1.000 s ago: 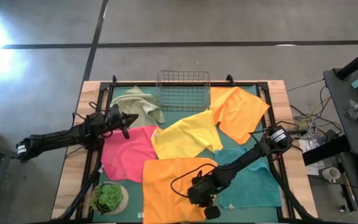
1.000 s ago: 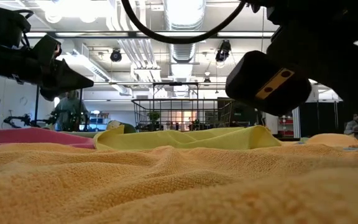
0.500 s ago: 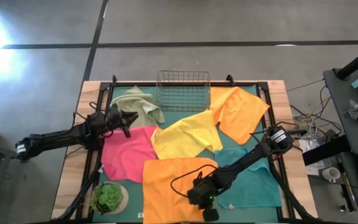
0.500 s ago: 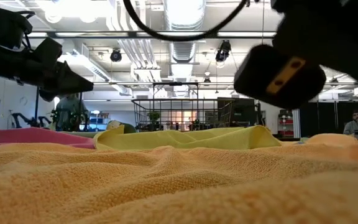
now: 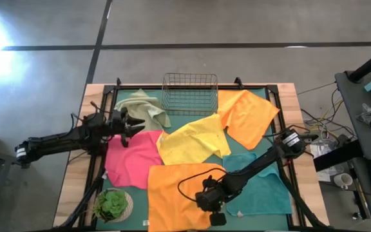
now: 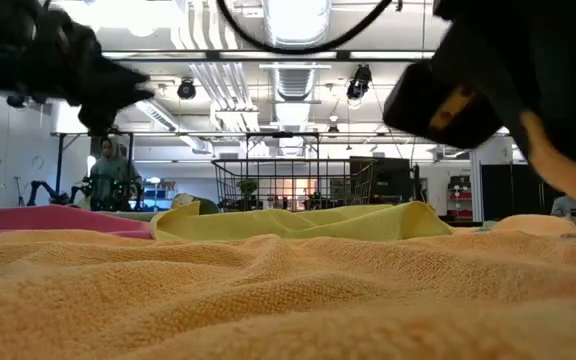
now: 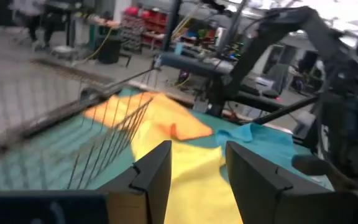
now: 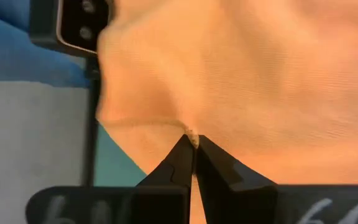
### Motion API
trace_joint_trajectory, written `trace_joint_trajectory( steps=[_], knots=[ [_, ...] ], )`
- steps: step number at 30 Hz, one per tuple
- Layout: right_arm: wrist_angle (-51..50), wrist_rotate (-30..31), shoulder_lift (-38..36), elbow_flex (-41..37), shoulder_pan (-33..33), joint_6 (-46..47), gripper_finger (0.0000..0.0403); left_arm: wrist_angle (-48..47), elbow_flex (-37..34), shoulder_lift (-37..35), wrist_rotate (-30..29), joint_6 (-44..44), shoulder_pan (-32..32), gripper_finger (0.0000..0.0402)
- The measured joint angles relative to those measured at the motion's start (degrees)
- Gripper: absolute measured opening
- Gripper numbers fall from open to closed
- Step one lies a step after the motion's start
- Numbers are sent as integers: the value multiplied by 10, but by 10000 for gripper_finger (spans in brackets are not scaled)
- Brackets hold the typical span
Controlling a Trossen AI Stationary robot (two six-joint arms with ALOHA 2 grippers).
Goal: Fold microfiber towels
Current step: Fold the bottom orange microfiber towel
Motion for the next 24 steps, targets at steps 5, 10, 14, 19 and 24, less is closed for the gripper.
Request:
trace_joint_trajectory(
  steps=[5, 10, 14, 19, 24],
  knots=[
    [-13, 28, -20, 0, 0, -4, 8, -63, 84, 73, 1, 45, -24, 136],
    [-31, 41, -21, -1, 9, -8, 8, -212, 183, 163, 1, 84, -73, 136],
    [-48, 73, -24, -1, 19, -4, 8, -292, 249, 236, -2, 86, -138, 136],
    [-52, 91, -28, -1, 23, 1, 8, -324, 308, 318, -32, 84, -245, 136],
    [-56, 102, -28, -3, 25, 1, 8, -330, 346, 386, -71, 54, -347, 136]
  ],
)
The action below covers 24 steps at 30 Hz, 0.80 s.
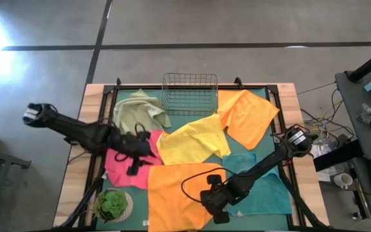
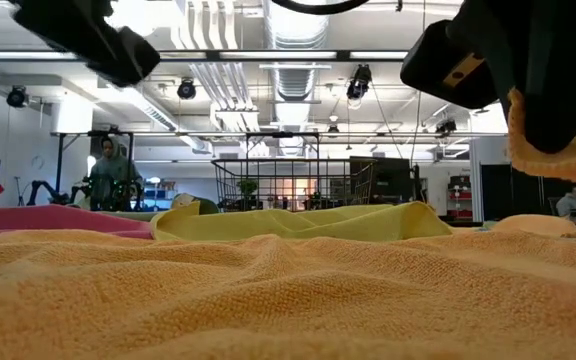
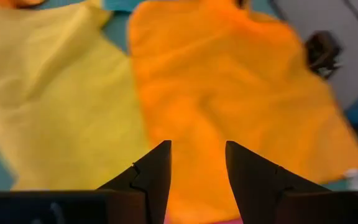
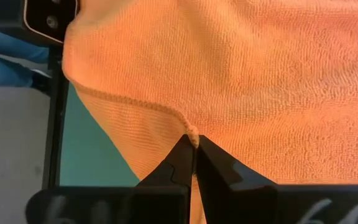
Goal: Fold microfiber towels
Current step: Fold the bottom orange microfiber towel
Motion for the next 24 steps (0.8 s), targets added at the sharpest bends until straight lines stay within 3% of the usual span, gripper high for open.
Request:
trace_joint_trajectory(
  steps=[14, 24],
  knots=[
    [4, 15, 0, 0, 0, 54, 8, 6, 74, 167, -52, -194, -237, 136],
    [6, 30, 0, 0, 0, 54, 8, 5, 189, 331, -60, -210, -307, 136]
  ],
)
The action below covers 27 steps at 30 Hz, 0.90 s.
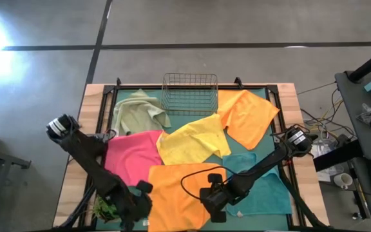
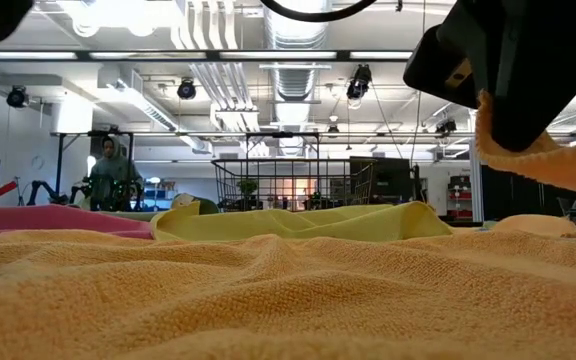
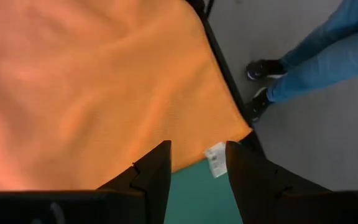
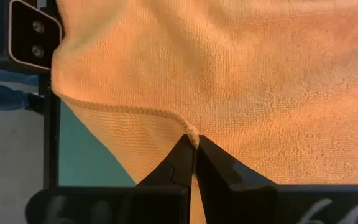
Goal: Fold microfiber towels
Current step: Fold the bottom orange microfiber towel
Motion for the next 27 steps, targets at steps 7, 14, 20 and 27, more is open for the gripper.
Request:
trace_joint_trajectory(
  steps=[7, 14, 20, 27],
  knots=[
    [0, 0, 0, 0, 0, -2, 8, 1, 51, 75, -16, -18, -23, 136],
    [0, 1, 0, 0, 0, -4, 8, 36, 66, 124, -18, -38, -29, 136],
    [0, 4, 0, 0, 0, -5, 8, 67, 66, 151, -20, -59, -34, 136],
    [2, 4, 0, 0, 0, -3, 8, 66, 64, 182, -25, -78, -33, 136]
  ],
)
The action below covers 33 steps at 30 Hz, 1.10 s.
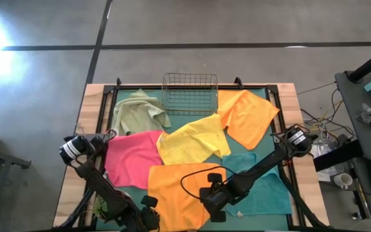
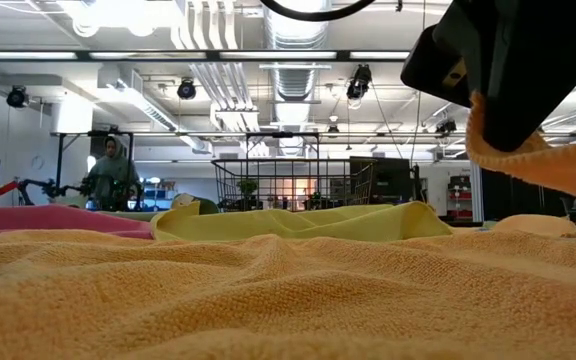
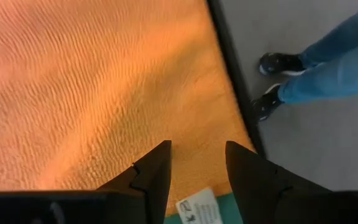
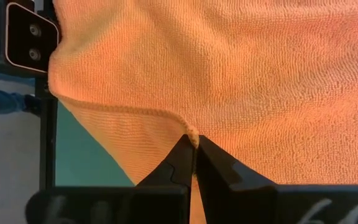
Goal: Fold microfiber towels
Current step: Fold the bottom orange microfiber towel
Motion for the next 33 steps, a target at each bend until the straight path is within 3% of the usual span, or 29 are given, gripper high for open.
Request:
trace_joint_trajectory(
  steps=[15, 25, 33],
  knots=[
    [3, 0, 0, 0, 2, 2, 8, -1, -6, 48, -27, -45, -1, 132],
    [1, -4, 0, 10, 4, 2, 8, -10, -9, 66, -42, -45, 0, 10],
    [-7, -4, 0, 10, 4, 0, 8, -15, 6, 33, -33, -44, 1, 21]
  ],
)
